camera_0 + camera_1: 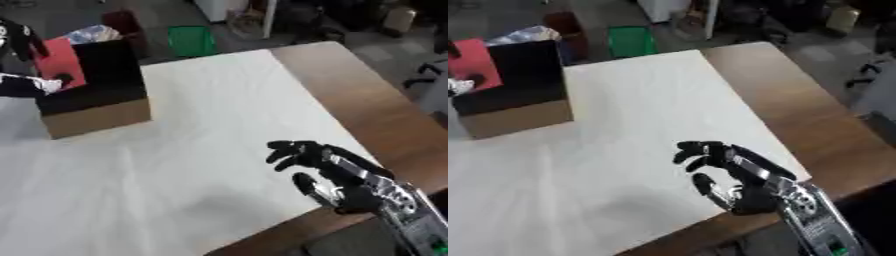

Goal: Pick up objects on the table and place them in the box.

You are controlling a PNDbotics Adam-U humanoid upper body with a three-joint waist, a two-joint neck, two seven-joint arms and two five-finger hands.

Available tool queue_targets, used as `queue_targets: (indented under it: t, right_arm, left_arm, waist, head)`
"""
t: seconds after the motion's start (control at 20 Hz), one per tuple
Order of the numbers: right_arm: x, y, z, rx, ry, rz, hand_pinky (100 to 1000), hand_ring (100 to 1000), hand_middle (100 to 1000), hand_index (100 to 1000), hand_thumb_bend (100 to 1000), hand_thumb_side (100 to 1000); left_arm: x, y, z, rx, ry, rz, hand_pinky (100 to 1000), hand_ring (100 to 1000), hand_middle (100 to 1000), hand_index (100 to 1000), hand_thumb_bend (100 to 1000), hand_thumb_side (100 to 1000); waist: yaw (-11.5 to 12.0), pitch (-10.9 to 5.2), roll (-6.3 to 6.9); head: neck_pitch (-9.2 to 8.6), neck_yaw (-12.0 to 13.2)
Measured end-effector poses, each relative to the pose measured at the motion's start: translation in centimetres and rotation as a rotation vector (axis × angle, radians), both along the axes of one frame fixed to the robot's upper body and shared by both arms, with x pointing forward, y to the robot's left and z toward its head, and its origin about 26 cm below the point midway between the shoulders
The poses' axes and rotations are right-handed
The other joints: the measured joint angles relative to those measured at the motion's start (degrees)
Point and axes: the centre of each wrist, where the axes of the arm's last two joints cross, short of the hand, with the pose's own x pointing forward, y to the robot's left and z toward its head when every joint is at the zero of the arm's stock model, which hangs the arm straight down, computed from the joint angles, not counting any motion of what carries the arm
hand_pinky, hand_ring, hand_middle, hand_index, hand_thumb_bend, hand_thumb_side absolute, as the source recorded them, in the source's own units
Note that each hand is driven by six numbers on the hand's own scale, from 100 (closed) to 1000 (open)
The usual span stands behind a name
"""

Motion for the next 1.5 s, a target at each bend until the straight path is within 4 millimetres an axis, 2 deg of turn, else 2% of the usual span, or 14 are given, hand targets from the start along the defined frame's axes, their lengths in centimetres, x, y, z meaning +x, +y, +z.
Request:
queue_targets:
  t: [0.3,0.4,0.45,0.55,0.6,0.65,0.75,0.9,1.1,1.25,1.5]
  right_arm:
    - [0.2,0.5,0.5,-0.008,-0.014,0.029,775,1000,771,853,100,639]
    - [0.3,0.8,0.7,-0.005,-0.02,0.039,775,1000,771,853,100,639]
    - [0.4,0.9,0.7,-0.005,-0.021,0.043,775,1000,771,853,100,639]
    - [0.4,1.0,0.9,-0.005,-0.025,0.047,776,1000,771,853,100,641]
    - [0.4,1.0,0.9,-0.005,-0.025,0.047,775,1000,771,853,100,641]
    - [0.4,1.0,0.9,-0.004,-0.025,0.047,776,1000,771,853,100,644]
    - [0.4,1.0,0.9,-0.004,-0.024,0.048,776,1000,771,853,100,645]
    - [0.4,1.0,0.8,-0.004,-0.023,0.048,776,1000,771,853,100,643]
    - [0.3,0.9,0.7,-0.004,-0.02,0.046,776,1000,771,854,100,645]
    - [0.3,0.8,0.6,-0.003,-0.014,0.042,776,1000,771,854,100,645]
    - [0.2,0.4,0.5,0.007,-0.01,0.016,777,1000,771,856,100,633]
  left_arm:
    - [0.9,2.0,-1.2,-0.023,0.012,0.107,540,522,348,559,533,100]
    - [1.2,2.2,-2.0,-0.027,0.027,0.132,573,585,434,637,560,100]
    - [1.3,2.3,-2.1,-0.023,0.034,0.137,635,683,569,764,641,100]
    - [1.4,2.4,-2.3,0.007,0.062,0.136,703,771,701,850,643,217]
    - [1.4,2.4,-2.5,0.029,0.083,0.131,721,787,721,859,651,246]
    - [1.4,2.4,-2.6,0.049,0.103,0.122,768,833,764,884,687,323]
    - [1.5,2.3,-2.7,0.075,0.134,0.103,788,873,802,903,721,386]
    - [1.4,2.2,-3.2,0.089,0.166,0.074,781,883,808,899,718,421]
    - [0.9,2.1,-3.7,0.048,0.171,0.029,727,795,670,806,638,392]
    - [0.3,1.7,-3.2,-0.031,0.144,-0.025,697,748,554,696,545,338]
    - [-2.1,1.7,-1.6,-0.146,0.095,-0.133,694,743,537,685,500,295]
  waist:
    - [-3.0,1.26,0.68]
    - [-3.8,1.55,0.7]
    - [-4.0,1.61,0.72]
    - [-4.1,1.62,0.82]
    - [-4.1,1.64,0.83]
    - [-4.0,1.64,0.82]
    - [-3.5,1.64,0.85]
    - [-2.5,1.55,0.86]
    - [-0.7,1.19,0.84]
    - [0.8,0.83,0.8]
    - [4.4,0.2,0.32]
  head:
    - [-1.45,2.3]
    - [-1.74,2.7]
    - [-1.94,2.9]
    - [-2.05,3.0]
    - [-2.05,3.0]
    - [-2.05,3.0]
    - [-2.05,3.0]
    - [-2.05,2.9]
    - [-2.03,2.8]
    - [-1.99,2.8]
    - [-1.88,2.9]
